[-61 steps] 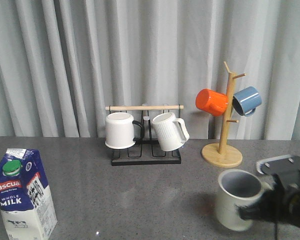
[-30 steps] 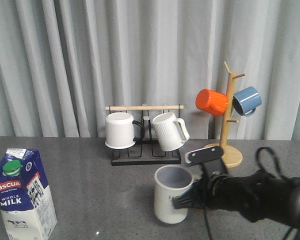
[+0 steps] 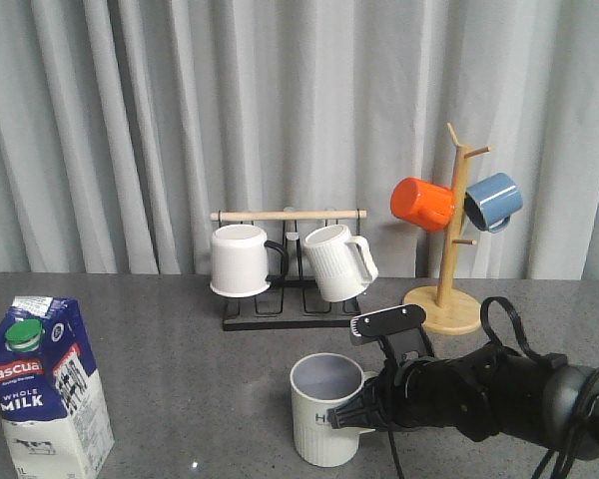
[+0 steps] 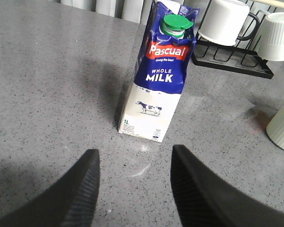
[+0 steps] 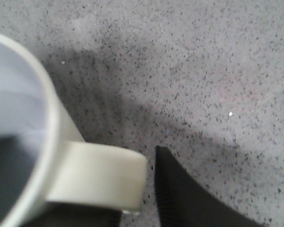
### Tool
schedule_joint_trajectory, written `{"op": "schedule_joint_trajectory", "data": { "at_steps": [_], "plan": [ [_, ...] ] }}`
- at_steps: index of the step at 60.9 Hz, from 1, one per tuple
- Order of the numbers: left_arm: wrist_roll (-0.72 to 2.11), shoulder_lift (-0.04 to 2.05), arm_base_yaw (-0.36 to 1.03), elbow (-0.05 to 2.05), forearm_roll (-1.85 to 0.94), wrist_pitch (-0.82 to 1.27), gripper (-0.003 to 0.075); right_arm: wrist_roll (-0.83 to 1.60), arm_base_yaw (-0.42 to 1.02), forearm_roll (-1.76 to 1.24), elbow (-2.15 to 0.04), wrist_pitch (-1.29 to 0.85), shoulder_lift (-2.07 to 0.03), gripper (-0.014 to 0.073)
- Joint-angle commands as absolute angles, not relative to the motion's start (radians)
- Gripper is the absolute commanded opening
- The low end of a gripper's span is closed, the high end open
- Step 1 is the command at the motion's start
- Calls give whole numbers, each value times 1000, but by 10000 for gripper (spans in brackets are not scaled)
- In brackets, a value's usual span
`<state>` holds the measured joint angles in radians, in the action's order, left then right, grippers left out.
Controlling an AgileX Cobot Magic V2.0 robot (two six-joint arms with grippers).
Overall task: Place milk next to cup
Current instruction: 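Slide the white mug toward the table center with the right gripper, then release the mug and withdraw the right gripper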
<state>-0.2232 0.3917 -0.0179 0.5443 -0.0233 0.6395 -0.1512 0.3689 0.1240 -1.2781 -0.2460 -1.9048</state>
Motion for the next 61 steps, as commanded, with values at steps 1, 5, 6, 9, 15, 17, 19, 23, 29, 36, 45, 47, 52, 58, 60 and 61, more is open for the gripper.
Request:
{"op": "schedule_joint_trajectory", "data": {
  "at_steps": [1,5,6,9,15,17,19,23,29,36,45,47,52,58,60,61],
  "plan": [
    [-225,405,-16,576,-25,572,349,-154,364,127,-1309,-225,-1846,287],
    [-225,405,-16,576,-25,572,349,-154,364,124,-1309,-246,-1842,333],
    [-225,405,-16,576,-25,572,349,-154,364,124,-1309,-252,-1841,348],
    [-225,405,-16,576,-25,572,349,-154,364,124,-1309,-262,-1834,374],
    [-225,405,-16,576,-25,573,349,-154,364,124,-1309,-288,-1807,395],
    [-225,405,-16,576,-25,573,349,-154,364,124,-1309,-297,-1798,395],
    [-225,405,-16,576,-25,576,349,-154,364,121,-1309,-308,-1782,395],
    [-225,405,-16,576,-25,580,349,-154,364,112,-1309,-333,-1749,395],
    [-225,405,-16,576,-25,586,349,-146,364,81,-1309,-380,-1705,395],
    [-225,405,-16,576,-25,586,349,-113,367,62,-1309,-464,-1641,393],
    [-225,405,-16,576,-25,586,349,-29,414,25,-1279,-625,-1531,372],
    [-225,405,-16,576,-25,586,349,0,435,13,-1257,-645,-1496,361],
    [-225,405,-16,576,-25,587,349,34,489,-19,-1185,-647,-1406,327],
    [-225,405,-16,576,-25,611,349,38,560,-22,-1071,-632,-1284,272],
    [-225,405,-16,576,-25,619,349,38,579,-20,-1029,-630,-1241,245],
    [-225,405,-16,576,-25,624,349,38,586,-19,-1012,-630,-1224,233]
  ]
}}
